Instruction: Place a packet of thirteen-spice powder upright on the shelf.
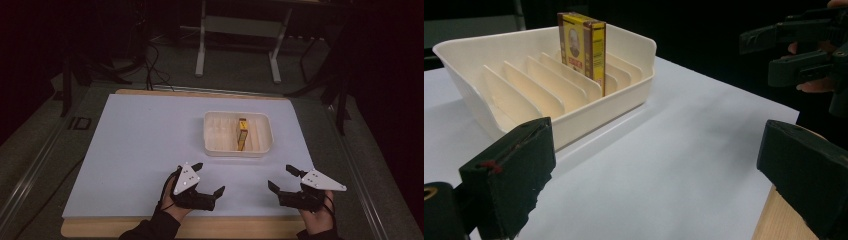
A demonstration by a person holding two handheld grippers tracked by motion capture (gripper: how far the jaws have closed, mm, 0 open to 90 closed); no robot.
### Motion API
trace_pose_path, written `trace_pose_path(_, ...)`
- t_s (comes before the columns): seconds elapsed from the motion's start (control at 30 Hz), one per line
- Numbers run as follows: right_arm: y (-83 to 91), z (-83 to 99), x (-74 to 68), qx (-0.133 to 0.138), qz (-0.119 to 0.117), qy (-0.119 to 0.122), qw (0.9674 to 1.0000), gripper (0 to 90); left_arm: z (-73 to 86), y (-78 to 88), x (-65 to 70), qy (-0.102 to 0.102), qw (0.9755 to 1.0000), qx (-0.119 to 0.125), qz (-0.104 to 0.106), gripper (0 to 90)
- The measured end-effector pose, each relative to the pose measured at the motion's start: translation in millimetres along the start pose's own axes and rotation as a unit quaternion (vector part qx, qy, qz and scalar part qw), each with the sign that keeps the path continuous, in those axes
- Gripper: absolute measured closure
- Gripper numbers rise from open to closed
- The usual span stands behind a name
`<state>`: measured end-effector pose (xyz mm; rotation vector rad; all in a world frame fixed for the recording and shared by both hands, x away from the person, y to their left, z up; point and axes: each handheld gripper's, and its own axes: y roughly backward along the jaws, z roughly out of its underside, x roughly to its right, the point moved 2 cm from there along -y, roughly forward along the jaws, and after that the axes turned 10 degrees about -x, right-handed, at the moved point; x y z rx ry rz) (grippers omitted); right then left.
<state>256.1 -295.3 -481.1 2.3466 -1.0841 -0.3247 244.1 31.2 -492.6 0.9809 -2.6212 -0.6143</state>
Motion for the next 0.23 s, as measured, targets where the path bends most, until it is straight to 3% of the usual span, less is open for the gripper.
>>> trace_pose_path(0.23,0.9,0.0,1.6,0.005,0.001,-0.005,1.0000,13.4,0.6,-0.1,0.7,0.002,1.0000,0.002,0.002,3.2)
